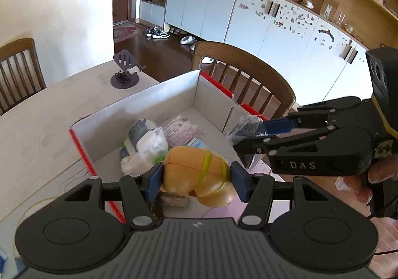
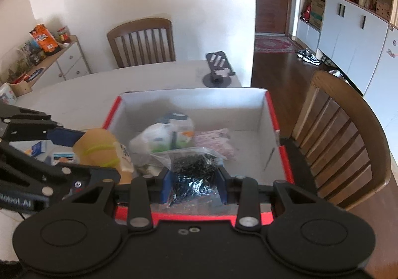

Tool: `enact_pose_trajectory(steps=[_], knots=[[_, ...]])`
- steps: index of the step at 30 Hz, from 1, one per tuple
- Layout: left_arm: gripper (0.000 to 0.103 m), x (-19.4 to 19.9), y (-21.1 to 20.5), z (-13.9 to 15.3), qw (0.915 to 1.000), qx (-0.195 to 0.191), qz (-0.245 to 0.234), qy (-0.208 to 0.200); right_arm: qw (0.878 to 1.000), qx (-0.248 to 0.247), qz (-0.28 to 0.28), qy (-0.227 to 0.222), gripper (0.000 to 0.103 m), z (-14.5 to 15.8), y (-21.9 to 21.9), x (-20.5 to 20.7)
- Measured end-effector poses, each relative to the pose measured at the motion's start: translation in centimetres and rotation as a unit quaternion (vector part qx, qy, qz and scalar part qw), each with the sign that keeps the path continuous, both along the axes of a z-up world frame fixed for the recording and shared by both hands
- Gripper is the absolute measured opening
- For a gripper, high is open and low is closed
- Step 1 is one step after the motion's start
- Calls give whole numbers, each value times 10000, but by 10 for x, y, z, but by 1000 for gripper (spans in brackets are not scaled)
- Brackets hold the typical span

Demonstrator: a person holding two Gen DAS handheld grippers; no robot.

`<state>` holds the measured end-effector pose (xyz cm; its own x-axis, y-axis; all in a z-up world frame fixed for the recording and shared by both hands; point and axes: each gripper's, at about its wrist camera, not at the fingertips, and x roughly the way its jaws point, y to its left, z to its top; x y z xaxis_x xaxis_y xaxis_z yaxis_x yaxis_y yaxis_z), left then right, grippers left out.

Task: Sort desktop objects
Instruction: 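Carry the yellow plush toy and black bag with both tools over the shoebox, then lower both items into the shoebox and open both tools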

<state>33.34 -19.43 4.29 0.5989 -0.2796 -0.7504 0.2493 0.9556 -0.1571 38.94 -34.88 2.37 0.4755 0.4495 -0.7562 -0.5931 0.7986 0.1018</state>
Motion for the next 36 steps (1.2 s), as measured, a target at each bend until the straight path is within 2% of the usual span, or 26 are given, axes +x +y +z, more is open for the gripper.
enact_pose_trajectory(steps=[8,20,36], knots=[[57,34,-9,-22,9994,26,59,342,9992,-22,-149,370,36,-21,-5,37],[57,66,-20,-52,9965,138,-118,813,9960,-554,32,696,36,-53,19,70],[57,83,-24,-85,9916,368,-99,1233,9923,-835,194,897,36,-79,26,78]])
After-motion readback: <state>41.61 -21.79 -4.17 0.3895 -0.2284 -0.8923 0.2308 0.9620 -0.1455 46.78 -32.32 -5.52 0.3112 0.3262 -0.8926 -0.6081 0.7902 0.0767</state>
